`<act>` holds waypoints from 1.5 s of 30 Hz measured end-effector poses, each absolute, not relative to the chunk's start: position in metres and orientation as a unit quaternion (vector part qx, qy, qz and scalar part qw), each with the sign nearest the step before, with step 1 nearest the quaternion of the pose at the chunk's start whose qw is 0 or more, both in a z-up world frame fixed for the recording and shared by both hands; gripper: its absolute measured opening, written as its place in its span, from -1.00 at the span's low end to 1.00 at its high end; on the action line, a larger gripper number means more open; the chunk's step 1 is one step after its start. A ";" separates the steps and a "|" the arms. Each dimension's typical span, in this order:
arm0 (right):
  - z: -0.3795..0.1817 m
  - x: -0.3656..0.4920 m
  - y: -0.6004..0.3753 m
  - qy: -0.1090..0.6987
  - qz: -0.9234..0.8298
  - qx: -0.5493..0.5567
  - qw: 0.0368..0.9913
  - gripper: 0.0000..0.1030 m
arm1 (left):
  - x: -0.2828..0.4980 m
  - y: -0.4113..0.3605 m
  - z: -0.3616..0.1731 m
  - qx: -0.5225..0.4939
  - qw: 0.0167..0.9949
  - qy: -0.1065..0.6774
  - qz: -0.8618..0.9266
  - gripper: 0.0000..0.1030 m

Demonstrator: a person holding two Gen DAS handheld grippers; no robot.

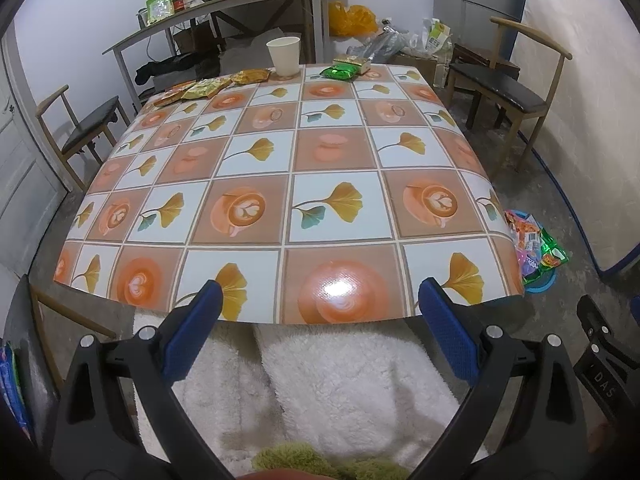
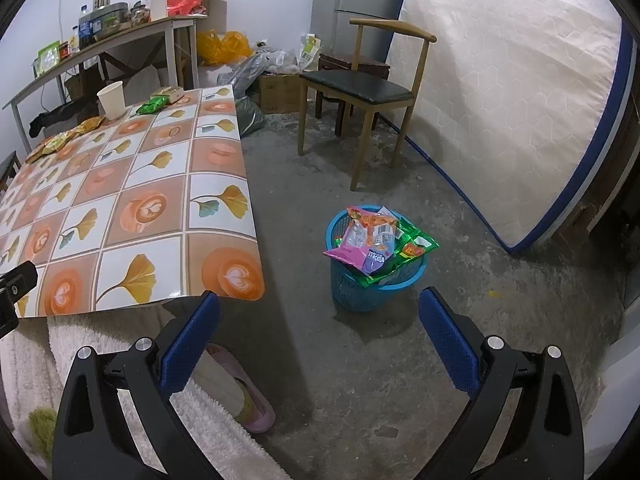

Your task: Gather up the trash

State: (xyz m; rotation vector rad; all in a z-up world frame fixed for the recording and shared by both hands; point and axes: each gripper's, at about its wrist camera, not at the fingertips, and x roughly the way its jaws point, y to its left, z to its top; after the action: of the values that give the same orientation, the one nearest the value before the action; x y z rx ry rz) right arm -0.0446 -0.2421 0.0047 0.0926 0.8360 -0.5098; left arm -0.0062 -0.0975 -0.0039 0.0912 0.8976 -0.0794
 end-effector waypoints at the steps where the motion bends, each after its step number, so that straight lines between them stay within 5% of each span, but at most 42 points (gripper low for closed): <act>1: 0.005 -0.044 -0.242 0.401 -0.245 0.045 0.882 0.87 | -0.007 -0.098 -0.004 0.044 0.900 0.433 -0.038 0.83; 45: 0.000 -0.042 -0.246 0.406 -0.244 0.054 0.879 0.87 | -0.003 -0.092 -0.007 0.042 0.897 0.439 -0.033 0.83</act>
State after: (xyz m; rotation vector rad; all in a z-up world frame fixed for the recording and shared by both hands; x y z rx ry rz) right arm -0.0419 -0.2464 0.0004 0.1127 0.8462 -0.5090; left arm -0.0026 -0.0921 -0.0073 0.0860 0.9090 -0.0689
